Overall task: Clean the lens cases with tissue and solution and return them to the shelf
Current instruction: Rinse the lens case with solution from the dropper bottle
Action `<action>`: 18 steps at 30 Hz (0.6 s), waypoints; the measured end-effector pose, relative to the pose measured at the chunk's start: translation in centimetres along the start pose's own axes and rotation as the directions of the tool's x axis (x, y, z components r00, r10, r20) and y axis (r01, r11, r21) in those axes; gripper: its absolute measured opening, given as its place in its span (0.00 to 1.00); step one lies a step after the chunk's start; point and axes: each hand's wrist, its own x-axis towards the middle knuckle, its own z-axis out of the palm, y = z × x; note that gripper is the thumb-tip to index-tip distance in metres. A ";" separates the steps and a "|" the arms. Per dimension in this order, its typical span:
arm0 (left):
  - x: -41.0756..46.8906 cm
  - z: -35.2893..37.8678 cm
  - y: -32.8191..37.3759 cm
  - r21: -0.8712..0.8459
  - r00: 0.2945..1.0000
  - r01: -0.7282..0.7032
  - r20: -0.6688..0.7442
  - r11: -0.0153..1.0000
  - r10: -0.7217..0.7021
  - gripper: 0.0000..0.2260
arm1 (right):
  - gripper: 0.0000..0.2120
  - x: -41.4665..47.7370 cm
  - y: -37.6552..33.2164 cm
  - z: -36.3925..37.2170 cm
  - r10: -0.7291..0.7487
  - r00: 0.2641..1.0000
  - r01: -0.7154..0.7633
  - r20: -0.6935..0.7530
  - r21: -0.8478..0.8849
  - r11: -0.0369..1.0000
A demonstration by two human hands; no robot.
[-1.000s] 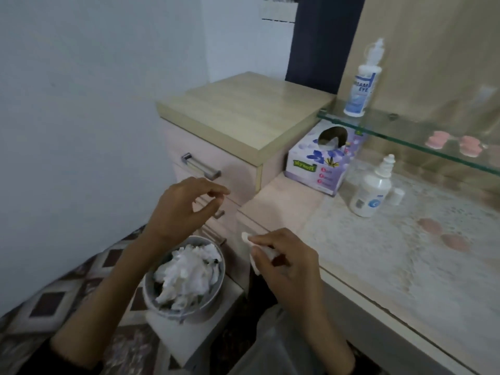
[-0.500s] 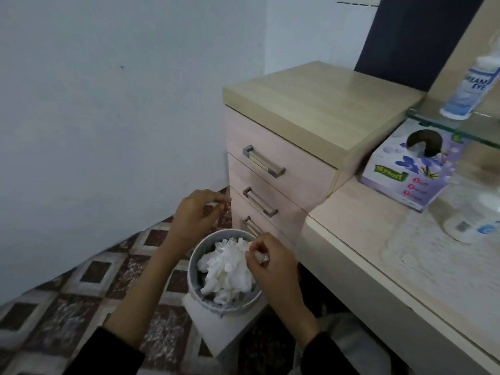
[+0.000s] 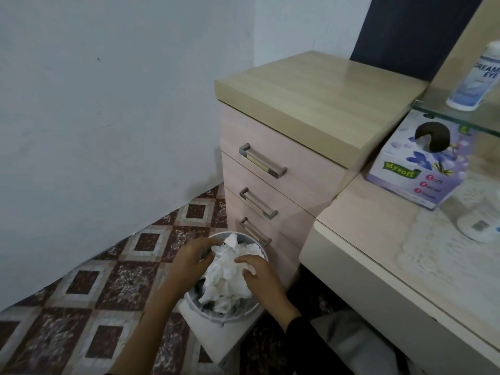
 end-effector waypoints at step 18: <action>5.4 -5.1 15.7 -0.029 0.898 -0.435 -0.080 0.900 0.432 0.10 | 0.13 -8.0 -11.0 -12.7 -0.413 0.820 0.464 -0.396 0.036 0.885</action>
